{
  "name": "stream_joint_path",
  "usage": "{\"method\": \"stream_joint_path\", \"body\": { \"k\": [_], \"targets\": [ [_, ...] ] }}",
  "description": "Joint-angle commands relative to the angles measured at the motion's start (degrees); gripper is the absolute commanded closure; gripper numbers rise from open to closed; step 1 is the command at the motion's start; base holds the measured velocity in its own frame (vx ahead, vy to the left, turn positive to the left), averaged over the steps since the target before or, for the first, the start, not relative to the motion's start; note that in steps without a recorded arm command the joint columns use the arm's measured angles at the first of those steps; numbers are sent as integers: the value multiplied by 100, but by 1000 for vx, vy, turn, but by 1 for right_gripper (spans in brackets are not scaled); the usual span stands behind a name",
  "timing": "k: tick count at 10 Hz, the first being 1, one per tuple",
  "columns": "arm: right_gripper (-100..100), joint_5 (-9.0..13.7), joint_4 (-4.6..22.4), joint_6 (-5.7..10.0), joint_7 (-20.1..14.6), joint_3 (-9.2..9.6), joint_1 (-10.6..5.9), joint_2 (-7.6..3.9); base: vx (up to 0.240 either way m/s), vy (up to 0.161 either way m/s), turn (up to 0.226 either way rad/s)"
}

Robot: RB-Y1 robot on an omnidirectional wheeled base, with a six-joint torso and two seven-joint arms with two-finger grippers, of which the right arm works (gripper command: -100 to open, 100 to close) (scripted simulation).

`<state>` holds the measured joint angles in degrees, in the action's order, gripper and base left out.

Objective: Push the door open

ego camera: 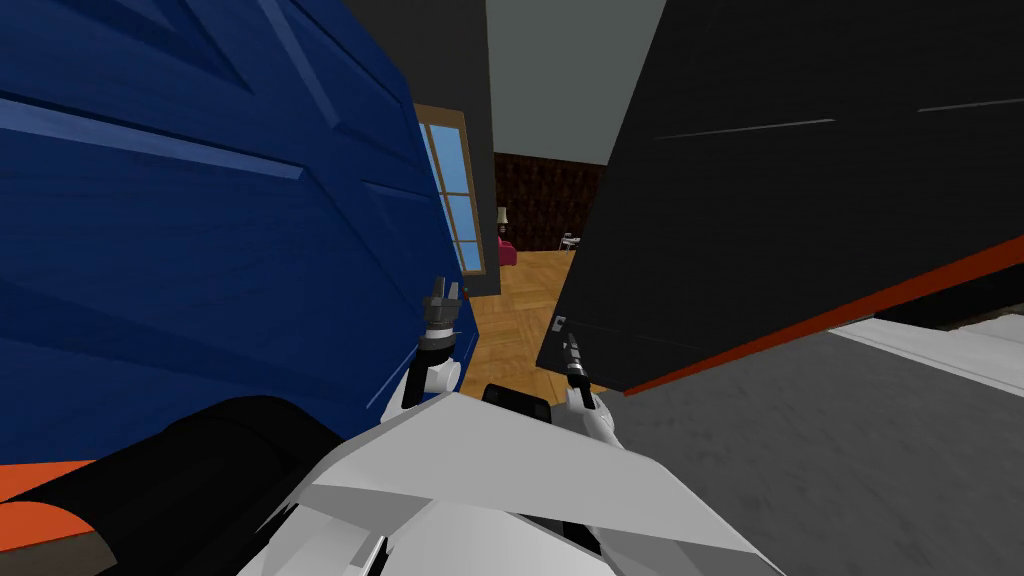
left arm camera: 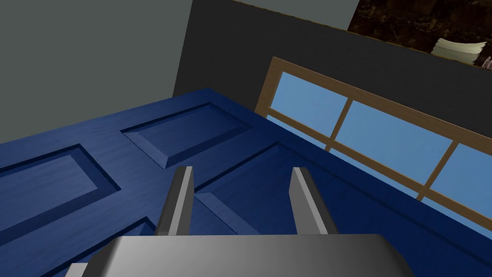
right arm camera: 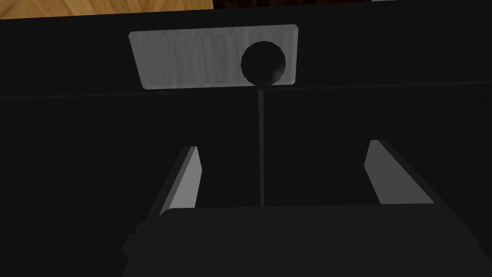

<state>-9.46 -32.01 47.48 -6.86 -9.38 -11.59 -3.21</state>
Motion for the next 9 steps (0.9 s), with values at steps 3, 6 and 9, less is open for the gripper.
{"method": "stream_joint_path", "body": {
  "k": [3, 6, 9],
  "targets": [
    [-100, 24, 42, 72, 43, -52, 3, 12, 216, 6, 30],
    [-100, 39, 54, 111, 68, -84, 14, 84, 209, 0, 27],
    [100, 33, 13, 85, 61, -73, 26, 72, 10, 1, 3]
  ]
}}
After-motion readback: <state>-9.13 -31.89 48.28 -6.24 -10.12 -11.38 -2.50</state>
